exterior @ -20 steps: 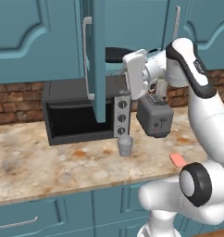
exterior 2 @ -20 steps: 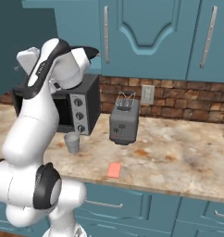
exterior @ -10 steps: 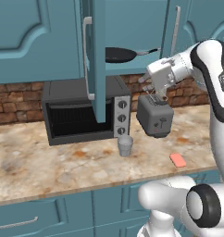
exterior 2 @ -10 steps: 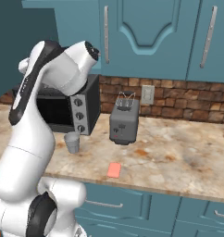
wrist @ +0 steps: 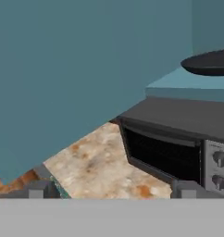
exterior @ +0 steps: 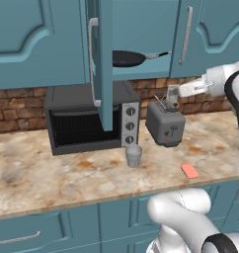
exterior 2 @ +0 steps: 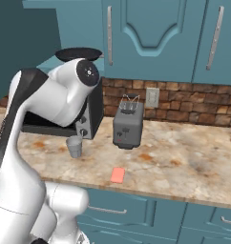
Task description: Pick the pan from the cabinet and place it on the stove. Then turn on the stove burner for the pan.
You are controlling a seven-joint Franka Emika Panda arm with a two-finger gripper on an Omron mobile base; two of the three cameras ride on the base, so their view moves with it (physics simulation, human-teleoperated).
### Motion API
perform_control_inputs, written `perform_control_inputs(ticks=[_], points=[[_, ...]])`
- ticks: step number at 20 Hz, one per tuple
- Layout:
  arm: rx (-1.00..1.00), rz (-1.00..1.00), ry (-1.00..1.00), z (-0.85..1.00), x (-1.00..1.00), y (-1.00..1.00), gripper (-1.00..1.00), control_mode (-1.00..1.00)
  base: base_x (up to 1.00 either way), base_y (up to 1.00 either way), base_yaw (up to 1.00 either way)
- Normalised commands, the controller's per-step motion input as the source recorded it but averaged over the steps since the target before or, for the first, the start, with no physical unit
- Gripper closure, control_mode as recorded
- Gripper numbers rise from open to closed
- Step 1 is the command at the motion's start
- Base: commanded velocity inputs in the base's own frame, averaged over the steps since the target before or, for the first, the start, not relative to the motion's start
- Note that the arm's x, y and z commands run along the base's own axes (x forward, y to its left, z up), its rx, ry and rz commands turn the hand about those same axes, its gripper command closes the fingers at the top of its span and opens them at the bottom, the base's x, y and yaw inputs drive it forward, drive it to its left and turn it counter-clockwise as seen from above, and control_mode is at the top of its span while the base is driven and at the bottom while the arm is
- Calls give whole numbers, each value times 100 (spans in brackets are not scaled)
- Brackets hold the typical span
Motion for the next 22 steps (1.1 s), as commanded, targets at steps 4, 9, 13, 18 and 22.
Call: perform_control_inputs(ticks=[4, 9, 13, 18, 22], points=[[-6, -26, -40, 16, -16, -29, -100, -100, 0, 0, 0], [-2, -22, -31, 23, -8, -41, -100, -100, 0, 0, 0], [0, -19, -28, 23, 0, -46, -100, -100, 0, 0, 0], [0, -13, -30, 18, -1, -34, -100, -100, 0, 0, 0], [1, -8, -27, 12, 1, -10, -100, -100, 0, 0, 0]])
